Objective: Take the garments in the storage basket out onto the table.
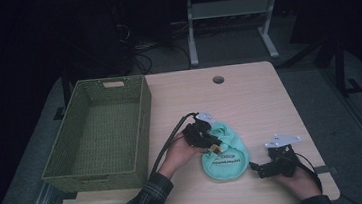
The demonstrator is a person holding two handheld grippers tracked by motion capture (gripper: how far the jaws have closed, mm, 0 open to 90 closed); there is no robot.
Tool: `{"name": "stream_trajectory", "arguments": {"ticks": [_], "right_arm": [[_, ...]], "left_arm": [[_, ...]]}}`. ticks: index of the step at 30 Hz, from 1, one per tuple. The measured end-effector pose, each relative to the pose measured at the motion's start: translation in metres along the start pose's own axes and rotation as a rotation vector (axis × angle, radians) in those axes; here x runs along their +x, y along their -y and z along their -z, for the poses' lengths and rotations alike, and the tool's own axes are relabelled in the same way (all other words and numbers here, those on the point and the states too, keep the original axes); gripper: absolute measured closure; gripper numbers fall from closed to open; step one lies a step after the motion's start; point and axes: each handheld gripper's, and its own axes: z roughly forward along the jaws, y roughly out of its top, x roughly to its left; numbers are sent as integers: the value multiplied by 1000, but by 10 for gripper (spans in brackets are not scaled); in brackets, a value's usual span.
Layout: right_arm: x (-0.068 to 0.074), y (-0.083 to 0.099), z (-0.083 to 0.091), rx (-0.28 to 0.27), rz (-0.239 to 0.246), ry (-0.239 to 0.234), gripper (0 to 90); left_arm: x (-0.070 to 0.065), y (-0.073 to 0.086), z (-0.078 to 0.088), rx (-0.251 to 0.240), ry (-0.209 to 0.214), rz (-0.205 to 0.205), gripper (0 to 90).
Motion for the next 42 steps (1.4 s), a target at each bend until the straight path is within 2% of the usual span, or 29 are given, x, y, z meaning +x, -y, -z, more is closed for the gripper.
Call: {"name": "stream_trajectory", "arguments": {"ticks": [3, 8, 13, 17, 23, 27, 29, 31, 37, 38, 42], "right_arm": [[0, 0, 0, 2, -4, -2, 14], [0, 0, 0, 1, -3, -2, 14], [0, 0, 0, 0, -1, 0, 14], [0, 0, 0, -1, 2, 0, 14], [0, 0, 0, -1, 2, -1, 14], [0, 0, 0, -1, 2, -1, 14], [0, 0, 0, -1, 2, -1, 14], [0, 0, 0, 0, 3, 0, 14], [0, 0, 0, -1, 2, 0, 14], [0, 0, 0, -1, 3, 0, 14], [0, 0, 0, -1, 4, -1, 14]], "left_arm": [[-1, -1, 4, -9, -4, -1, 689], [-7, -2, 17, -34, -21, 4, 450], [-14, 4, 28, -53, -21, 7, 413], [-17, 11, 36, -68, -16, 20, 469], [-28, 22, 42, -63, -16, 14, 696], [-33, 32, 39, -29, -32, 0, 812], [-33, 36, 38, -27, -23, 21, 875], [-35, 39, 37, -26, -19, 23, 894], [-48, 47, 33, -6, -35, -7, 894], [-48, 49, 32, 7, -45, -19, 894], [-45, 55, 23, 37, -52, -12, 894]]}}
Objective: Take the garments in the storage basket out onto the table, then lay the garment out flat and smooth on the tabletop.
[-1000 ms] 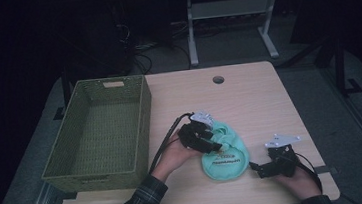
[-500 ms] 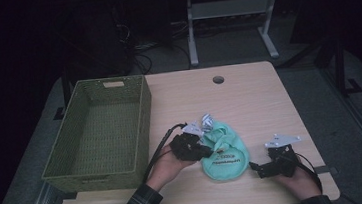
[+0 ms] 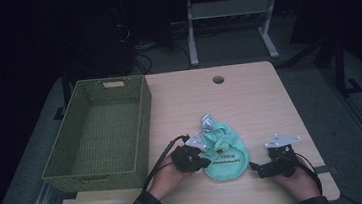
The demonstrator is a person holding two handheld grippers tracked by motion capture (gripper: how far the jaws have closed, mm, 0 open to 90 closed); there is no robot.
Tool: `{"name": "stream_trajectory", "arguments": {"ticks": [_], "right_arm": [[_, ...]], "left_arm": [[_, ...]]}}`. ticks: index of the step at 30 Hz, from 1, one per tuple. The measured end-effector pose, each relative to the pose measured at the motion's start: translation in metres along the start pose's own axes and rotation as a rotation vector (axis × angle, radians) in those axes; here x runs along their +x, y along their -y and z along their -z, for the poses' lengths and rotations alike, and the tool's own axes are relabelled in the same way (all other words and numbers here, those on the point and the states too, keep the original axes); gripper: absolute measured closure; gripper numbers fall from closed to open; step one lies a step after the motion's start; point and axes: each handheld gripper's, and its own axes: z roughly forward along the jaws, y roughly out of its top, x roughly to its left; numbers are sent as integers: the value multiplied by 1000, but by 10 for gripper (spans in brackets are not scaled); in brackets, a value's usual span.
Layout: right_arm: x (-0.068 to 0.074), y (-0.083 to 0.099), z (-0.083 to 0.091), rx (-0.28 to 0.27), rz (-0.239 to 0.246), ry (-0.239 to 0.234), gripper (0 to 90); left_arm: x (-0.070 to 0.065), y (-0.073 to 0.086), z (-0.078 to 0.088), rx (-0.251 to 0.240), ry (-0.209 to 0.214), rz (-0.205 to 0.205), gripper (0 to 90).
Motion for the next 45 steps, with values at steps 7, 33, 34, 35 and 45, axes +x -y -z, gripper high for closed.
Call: {"name": "stream_trajectory", "arguments": {"ticks": [7, 33, 34, 35, 45], "right_arm": [[1, 0, 0, 1, -5, 3, 14], [-12, -53, 16, -29, -16, -82, 353], [-12, -57, 15, -33, -15, -93, 377], [-13, -59, 15, -31, -5, -96, 387], [-16, -83, 2, -38, 13, -138, 544]], "left_arm": [[2, 4, -11, 35, -14, -5, 892], [0, 3, -12, 34, -29, 37, 896], [0, 3, -11, 40, -29, 31, 895], [0, 3, -11, 42, -30, 30, 896], [-1, 2, -11, 53, -40, 21, 896]]}}
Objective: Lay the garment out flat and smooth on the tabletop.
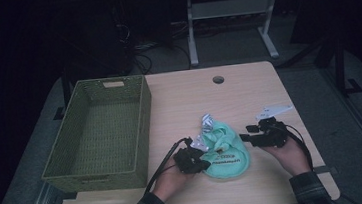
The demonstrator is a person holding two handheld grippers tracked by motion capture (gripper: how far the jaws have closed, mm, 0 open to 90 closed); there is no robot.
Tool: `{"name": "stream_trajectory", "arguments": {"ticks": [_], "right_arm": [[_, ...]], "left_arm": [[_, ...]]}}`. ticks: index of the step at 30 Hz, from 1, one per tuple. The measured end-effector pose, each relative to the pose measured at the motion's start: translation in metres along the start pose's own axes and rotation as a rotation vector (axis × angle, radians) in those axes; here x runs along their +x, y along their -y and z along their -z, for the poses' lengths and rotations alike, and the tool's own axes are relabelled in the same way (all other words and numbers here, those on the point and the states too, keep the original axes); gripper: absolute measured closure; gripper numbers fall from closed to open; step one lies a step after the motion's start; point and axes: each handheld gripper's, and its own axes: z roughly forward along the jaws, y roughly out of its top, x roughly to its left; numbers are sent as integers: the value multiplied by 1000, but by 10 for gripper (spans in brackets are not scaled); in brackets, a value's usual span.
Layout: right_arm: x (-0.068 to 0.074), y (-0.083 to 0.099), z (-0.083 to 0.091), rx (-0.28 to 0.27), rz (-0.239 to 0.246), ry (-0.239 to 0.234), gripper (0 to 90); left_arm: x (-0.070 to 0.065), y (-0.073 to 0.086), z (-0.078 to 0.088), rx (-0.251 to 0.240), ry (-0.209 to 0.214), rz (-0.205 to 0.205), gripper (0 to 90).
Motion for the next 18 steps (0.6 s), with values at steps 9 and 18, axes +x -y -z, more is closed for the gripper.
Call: {"name": "stream_trajectory", "arguments": {"ticks": [9, 18], "right_arm": [[-9, -25, -18, -3, 8, -22, 632], [-16, -47, -48, 23, 18, -37, 653]], "left_arm": [[2, 0, 1, 11, 0, -13, 896], [1, 0, 0, 6, 1, -8, 896]]}}
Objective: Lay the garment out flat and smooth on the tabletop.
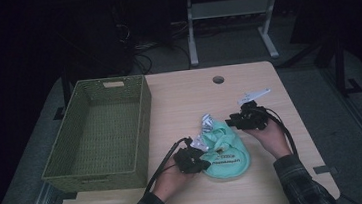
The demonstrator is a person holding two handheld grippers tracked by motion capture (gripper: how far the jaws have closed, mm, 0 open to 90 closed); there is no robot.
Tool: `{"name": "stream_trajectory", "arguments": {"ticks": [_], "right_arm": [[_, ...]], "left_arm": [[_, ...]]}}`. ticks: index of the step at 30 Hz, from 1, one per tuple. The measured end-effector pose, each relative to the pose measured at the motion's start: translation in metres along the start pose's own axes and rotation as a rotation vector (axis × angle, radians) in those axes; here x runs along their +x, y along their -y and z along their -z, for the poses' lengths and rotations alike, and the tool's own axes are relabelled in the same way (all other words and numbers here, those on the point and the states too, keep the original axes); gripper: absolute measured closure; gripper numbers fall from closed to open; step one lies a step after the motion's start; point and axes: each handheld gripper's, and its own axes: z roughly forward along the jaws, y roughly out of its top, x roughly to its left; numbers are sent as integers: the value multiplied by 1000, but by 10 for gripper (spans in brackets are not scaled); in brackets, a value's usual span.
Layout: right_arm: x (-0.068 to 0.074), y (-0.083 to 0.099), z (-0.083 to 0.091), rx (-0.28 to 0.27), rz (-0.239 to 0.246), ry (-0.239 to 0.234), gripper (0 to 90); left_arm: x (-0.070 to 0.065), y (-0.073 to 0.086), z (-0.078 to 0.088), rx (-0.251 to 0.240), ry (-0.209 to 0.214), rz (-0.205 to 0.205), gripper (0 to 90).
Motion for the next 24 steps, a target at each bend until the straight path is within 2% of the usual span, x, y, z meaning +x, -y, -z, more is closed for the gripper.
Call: {"name": "stream_trajectory", "arguments": {"ticks": [3, 6, 13, 17, 20, 24], "right_arm": [[0, -4, -10, 8, -14, -9, 652], [0, -6, -19, 25, -7, -22, 652], [-3, -6, -37, 66, -10, -34, 734], [-6, -5, -36, 65, -18, -35, 873], [-8, -6, -29, 42, -27, -35, 886], [-10, -9, -20, 32, -17, -7, 894]], "left_arm": [[1, 0, 0, 4, -1, -5, 897], [0, 0, 0, 5, 1, 1, 896], [-2, 0, -1, -4, -1, 15, 896], [-2, 0, 0, -4, -1, 17, 896], [-1, 0, 0, 1, -2, 13, 896], [-1, 0, 0, 0, -3, 10, 896]]}}
